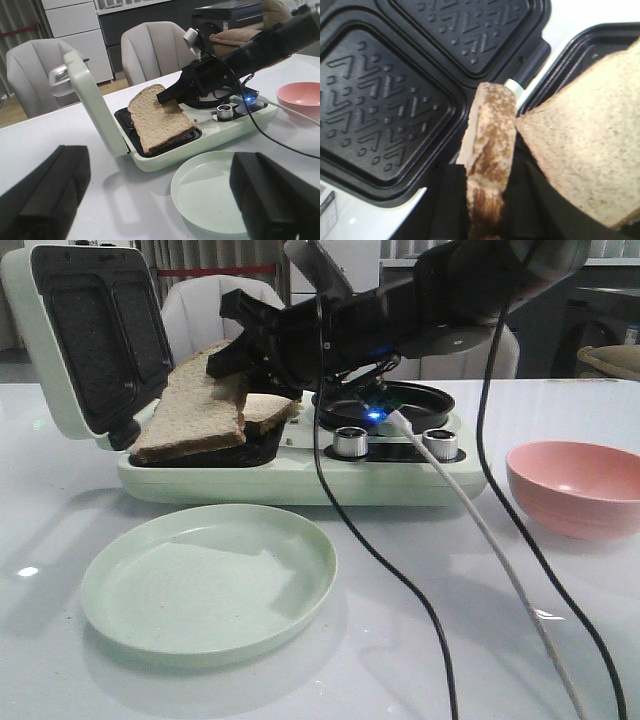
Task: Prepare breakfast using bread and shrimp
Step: 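Lay the slice on the waffle plate and open the right gripper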
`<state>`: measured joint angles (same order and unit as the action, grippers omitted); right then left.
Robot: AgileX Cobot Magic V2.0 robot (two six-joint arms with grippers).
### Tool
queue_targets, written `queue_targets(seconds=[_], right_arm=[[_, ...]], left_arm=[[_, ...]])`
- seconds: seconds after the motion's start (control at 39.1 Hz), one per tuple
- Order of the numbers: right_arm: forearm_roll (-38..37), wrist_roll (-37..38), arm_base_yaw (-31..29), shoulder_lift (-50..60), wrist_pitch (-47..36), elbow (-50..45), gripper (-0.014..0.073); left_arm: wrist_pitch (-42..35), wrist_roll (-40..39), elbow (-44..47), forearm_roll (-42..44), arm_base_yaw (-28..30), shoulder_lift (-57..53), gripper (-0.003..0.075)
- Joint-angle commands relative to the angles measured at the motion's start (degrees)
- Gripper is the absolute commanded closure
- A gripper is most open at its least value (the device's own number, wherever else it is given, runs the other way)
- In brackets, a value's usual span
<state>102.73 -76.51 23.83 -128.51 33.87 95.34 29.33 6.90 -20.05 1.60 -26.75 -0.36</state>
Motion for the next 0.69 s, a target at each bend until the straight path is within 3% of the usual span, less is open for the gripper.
queue_targets(seconds=[0.0, 0.1, 0.31, 0.51, 0.66], right_arm=[[6.2, -2.0, -0.2, 3.6, -0.2, 2.4, 0.0316], [6.2, -4.0, -0.2, 3.6, -3.5, 2.4, 0.0286], [6.0, -7.5, -0.2, 3.6, -4.3, 2.4, -0.0029], [3.3, -8.2, -0.2, 4.8, -5.4, 2.4, -0.0008], [-4.9, -8.2, 0.0, 8.3, -13.1, 2.4, -0.0008]], left_arm=[[-4.5, -0.3, -1.4, -0.5, 0.0, -0.8, 0.0102], [-4.5, -0.3, -1.4, -0.5, 0.0, -0.8, 0.0102], [-4.5, -0.3, -1.4, -0.5, 0.0, -0.8, 0.0102], [-4.5, -0.3, -1.4, -0.5, 0.0, -0.8, 0.0102], [-4.5, -0.3, -1.4, -0.5, 0.0, -0.8, 0.0102]])
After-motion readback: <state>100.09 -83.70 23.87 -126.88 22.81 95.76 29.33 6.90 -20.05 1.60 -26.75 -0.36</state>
